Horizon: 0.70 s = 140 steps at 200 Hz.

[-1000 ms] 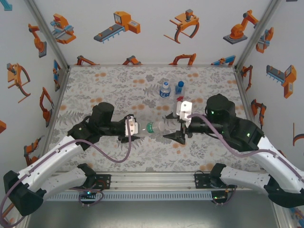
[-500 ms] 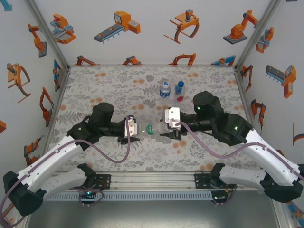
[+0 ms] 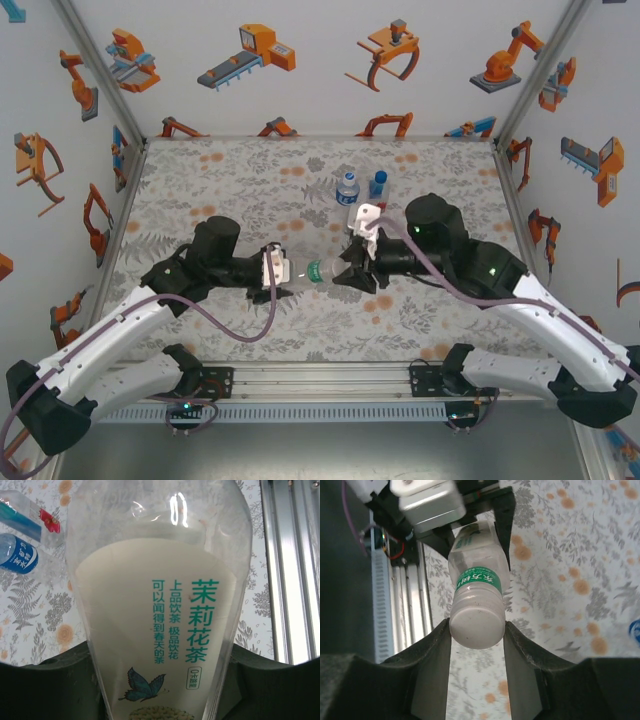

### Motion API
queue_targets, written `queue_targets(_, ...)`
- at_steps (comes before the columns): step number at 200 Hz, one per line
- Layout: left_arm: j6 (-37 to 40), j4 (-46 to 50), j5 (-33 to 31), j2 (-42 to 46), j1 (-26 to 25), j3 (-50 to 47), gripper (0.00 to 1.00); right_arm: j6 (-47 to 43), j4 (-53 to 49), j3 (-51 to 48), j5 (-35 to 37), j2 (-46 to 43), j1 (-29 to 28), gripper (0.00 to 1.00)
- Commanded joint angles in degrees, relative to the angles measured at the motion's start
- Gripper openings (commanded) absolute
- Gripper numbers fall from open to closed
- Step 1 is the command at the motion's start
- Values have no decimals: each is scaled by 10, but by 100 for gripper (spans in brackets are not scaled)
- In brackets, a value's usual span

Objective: Screw on the bottle caps

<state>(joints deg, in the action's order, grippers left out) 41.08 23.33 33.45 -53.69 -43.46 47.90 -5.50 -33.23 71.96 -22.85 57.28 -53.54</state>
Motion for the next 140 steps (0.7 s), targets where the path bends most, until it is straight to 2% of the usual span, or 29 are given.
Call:
queue_targets(1, -14, -52, 0, -2, -2, -1, 0, 276, 42, -20, 103, -3, 1, 7)
queue_targets(35, -16, -69, -13, -9, -1, -5, 0, 578, 38, -46, 192, -9, 1, 8)
queue_targets(53, -15, -76, -14, -11, -2, -9, 0, 744, 24, -72, 241, -16, 1, 2)
queue_targets(60, -15, -77, -14, -11, -2, -9, 0, 773, 34, -82, 241, -18, 1, 2)
queue_targets(76, -16, -77, -13, -13, -2, -9, 0, 800, 69, -98, 236, -17, 1, 3)
queue_targets(84, -16, -77, -13, -13, -2, -10, 0, 800, 72, -97, 236, -15, 1, 7)
queue_targets(100, -17, -76, -11, -14, -2, -11, 0, 784, 70, -88, 235, -14, 1, 23)
queue_targets(122, -14, -68, -9, -14, -2, -7, 0, 684, 52, -63, 256, -28, 2, 45)
queue_targets(140, -11, -60, -5, -14, -2, -2, 0, 581, 51, -45, 267, -46, 3, 59)
